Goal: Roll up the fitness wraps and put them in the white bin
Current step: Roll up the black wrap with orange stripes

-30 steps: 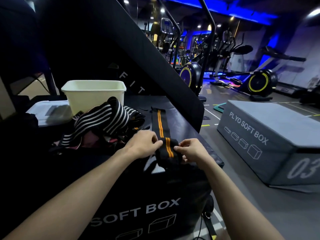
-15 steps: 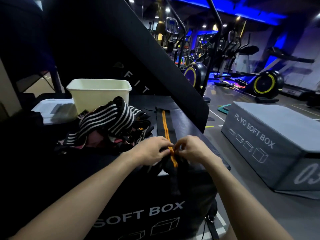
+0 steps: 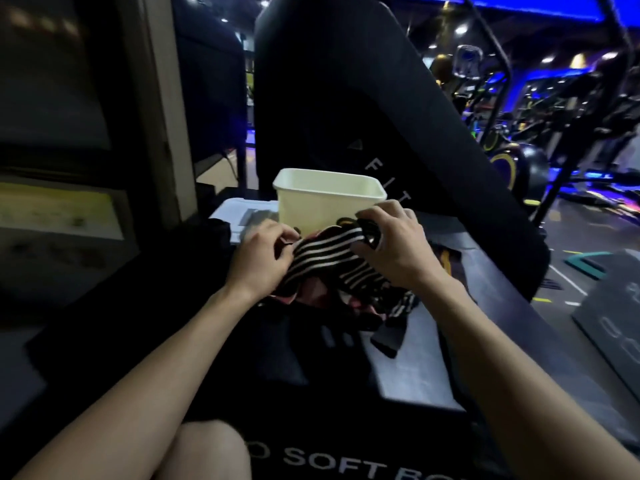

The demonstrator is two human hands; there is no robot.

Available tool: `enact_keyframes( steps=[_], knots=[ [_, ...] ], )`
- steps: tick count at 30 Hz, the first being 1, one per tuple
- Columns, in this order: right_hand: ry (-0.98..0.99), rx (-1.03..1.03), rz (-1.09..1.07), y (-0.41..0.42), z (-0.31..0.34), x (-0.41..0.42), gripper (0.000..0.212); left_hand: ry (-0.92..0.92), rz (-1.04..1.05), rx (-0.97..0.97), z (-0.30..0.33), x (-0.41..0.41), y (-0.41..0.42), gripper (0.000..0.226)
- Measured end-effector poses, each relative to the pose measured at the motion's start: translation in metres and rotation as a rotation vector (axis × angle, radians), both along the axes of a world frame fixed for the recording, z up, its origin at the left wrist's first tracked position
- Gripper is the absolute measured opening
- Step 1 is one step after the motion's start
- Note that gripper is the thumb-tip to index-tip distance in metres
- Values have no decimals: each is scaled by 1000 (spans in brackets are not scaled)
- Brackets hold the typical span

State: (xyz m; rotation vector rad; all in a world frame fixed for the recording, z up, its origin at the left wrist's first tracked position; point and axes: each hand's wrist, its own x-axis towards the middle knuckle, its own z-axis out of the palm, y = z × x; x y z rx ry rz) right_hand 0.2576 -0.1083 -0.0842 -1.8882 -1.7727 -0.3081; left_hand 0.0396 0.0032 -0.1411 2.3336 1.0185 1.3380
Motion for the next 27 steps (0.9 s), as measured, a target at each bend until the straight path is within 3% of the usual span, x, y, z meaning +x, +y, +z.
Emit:
enact_keyframes(
  steps=[3, 5, 7, 10, 15, 18, 20, 22, 24, 25, 27],
  knots=[
    [-132, -271, -22, 20, 3, -17, 90, 259, 116, -214, -9, -27, 28, 36],
    [-184, -416, -42, 31, -2, -21, 94, 405, 100, -299, -17, -34, 34, 48],
    [-188, -453, 21, 35, -12, -21, 82, 424, 84, -291, -23, -34, 35, 49],
    [-139, -335, 205, 33, -30, -15, 67, 312, 47, -225, -20, -26, 36, 35],
    [-77, -189, 385, 22, -46, -3, 60, 138, -85, -214, 11, 9, 33, 30],
    [-11, -209, 446, 16, -46, 1, 57, 303, -263, -266, 27, 37, 29, 55],
    [112, -202, 501, 14, -40, 8, 40, 451, -329, -237, 25, 51, 26, 68],
    [377, -148, 459, 13, -28, 17, 13, 527, -295, -203, 14, 56, 28, 71],
    [692, -19, 304, 23, -16, 31, 11, 587, -258, -155, 2, 57, 28, 65],
    [737, 42, 182, 32, -11, 38, 11, 609, -239, -123, -3, 57, 26, 61],
    [585, 34, -50, 57, -4, 53, 10, 635, -206, -69, -6, 59, 21, 57]
  ],
)
